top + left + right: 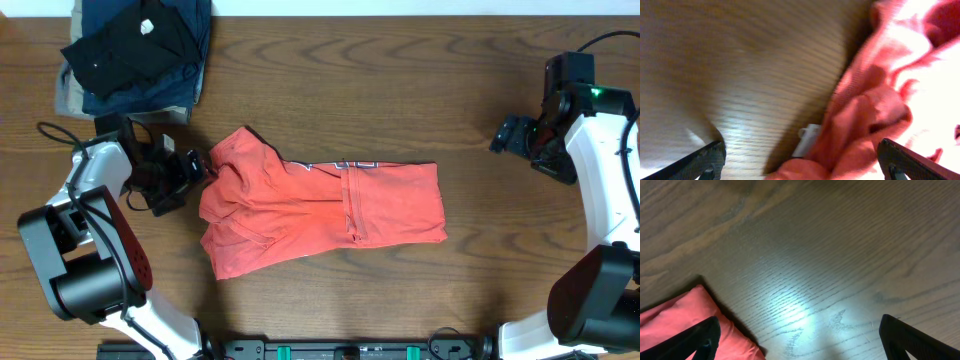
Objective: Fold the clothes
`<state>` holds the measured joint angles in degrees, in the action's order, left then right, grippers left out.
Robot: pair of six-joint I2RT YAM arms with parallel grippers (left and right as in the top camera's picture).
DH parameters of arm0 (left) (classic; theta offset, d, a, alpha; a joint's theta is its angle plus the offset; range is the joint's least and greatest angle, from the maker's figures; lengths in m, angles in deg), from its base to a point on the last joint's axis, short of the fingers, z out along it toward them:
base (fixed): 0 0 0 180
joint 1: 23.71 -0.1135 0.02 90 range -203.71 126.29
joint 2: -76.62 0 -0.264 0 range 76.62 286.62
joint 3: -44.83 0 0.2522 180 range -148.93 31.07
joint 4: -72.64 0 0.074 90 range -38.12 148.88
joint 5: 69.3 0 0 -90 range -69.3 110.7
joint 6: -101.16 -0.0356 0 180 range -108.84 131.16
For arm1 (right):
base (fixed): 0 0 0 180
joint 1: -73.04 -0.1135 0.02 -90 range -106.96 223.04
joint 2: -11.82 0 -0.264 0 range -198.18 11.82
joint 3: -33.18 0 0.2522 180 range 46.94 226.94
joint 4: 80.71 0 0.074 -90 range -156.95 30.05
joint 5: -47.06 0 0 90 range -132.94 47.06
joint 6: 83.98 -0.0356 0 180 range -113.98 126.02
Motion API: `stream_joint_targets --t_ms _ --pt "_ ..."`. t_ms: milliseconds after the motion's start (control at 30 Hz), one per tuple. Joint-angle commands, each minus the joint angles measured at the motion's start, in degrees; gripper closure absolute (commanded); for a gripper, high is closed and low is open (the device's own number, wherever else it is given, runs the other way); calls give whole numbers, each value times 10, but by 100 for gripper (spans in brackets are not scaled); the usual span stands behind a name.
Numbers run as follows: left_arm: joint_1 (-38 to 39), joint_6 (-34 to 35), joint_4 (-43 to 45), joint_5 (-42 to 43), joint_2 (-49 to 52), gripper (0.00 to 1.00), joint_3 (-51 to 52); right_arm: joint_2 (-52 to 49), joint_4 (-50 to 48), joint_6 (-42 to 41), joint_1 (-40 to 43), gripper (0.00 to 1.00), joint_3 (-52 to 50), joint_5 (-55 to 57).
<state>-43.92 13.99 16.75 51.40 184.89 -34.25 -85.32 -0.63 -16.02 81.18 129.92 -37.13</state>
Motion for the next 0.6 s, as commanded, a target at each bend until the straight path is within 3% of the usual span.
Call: stream_joint_targets --t_ms 0,300,567 --pt "4 -33 -8 38 55 2 15 5 -1 7 0 1 5 -1" --pt "46 -82 -87 59 72 2 15 5 -1 7 0 1 5 -1" --pt "97 -82 -90 57 72 7 15 5 -1 7 1 1 5 -1"
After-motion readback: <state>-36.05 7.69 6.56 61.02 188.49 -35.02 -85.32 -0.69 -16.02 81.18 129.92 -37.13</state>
